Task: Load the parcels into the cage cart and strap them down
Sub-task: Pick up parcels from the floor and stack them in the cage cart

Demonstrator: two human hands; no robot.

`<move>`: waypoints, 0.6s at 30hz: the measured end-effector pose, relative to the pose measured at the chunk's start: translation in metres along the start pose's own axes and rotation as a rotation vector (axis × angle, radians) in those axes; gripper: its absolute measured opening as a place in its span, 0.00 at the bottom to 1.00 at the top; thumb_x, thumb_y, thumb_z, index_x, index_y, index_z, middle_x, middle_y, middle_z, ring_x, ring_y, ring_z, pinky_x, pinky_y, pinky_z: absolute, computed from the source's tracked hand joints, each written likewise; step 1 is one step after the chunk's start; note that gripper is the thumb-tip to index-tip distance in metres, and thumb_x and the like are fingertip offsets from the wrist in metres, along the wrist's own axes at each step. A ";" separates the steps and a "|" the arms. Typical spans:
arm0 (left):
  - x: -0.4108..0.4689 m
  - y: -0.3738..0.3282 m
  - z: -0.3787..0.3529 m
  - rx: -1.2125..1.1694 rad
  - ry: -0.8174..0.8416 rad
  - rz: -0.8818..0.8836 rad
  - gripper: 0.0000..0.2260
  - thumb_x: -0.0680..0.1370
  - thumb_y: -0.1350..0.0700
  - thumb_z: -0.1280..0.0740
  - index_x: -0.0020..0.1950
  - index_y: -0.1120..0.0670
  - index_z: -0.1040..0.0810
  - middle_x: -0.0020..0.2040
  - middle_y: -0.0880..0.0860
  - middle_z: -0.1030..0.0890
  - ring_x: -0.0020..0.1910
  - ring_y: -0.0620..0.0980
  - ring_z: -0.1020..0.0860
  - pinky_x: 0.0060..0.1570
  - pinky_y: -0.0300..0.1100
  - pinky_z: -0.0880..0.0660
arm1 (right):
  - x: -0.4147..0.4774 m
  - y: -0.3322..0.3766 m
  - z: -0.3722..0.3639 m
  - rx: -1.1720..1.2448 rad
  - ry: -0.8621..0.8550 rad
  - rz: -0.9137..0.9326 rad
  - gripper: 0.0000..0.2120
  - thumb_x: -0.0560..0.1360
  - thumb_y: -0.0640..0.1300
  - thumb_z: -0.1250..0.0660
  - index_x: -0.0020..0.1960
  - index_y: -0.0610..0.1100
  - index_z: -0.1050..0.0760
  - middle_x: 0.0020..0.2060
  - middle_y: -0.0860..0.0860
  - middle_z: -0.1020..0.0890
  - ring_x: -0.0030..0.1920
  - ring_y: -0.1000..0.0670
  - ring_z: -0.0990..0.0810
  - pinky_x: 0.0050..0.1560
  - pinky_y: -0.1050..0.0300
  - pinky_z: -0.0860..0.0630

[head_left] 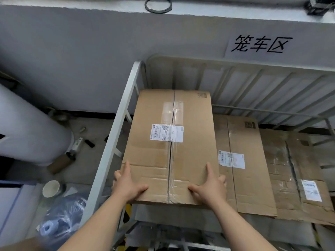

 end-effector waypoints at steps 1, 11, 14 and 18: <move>0.002 0.003 -0.004 0.011 0.004 0.004 0.56 0.66 0.44 0.22 0.78 0.44 0.62 0.73 0.59 0.46 0.70 0.65 0.38 0.70 0.57 0.39 | 0.002 -0.001 -0.005 -0.009 0.014 -0.011 0.54 0.61 0.61 0.23 0.77 0.61 0.54 0.64 0.42 0.38 0.66 0.39 0.34 0.67 0.50 0.33; 0.022 0.026 -0.021 0.089 0.027 0.006 0.59 0.65 0.44 0.22 0.76 0.41 0.67 0.75 0.60 0.50 0.72 0.64 0.40 0.70 0.59 0.37 | 0.008 -0.010 -0.037 -0.078 0.070 -0.024 0.57 0.62 0.60 0.23 0.76 0.63 0.60 0.61 0.42 0.37 0.62 0.40 0.29 0.65 0.51 0.31; 0.026 0.029 -0.022 0.116 0.036 0.013 0.59 0.65 0.44 0.22 0.76 0.40 0.68 0.75 0.60 0.51 0.72 0.64 0.41 0.70 0.60 0.38 | 0.010 -0.010 -0.041 -0.070 0.069 -0.023 0.57 0.62 0.60 0.23 0.76 0.64 0.61 0.61 0.42 0.37 0.62 0.40 0.30 0.65 0.50 0.30; 0.029 0.030 -0.024 0.124 0.046 0.020 0.59 0.66 0.44 0.22 0.75 0.40 0.69 0.76 0.60 0.53 0.74 0.64 0.44 0.71 0.61 0.40 | 0.012 -0.011 -0.043 -0.078 0.065 -0.023 0.57 0.62 0.60 0.23 0.76 0.64 0.62 0.62 0.42 0.38 0.62 0.40 0.30 0.65 0.49 0.30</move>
Point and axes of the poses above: each hand's wrist, its own x-axis towards the middle knuckle, its own z-axis out of the back of the hand, y = z × x, the point moved 9 cm from there along x, towards the middle knuckle
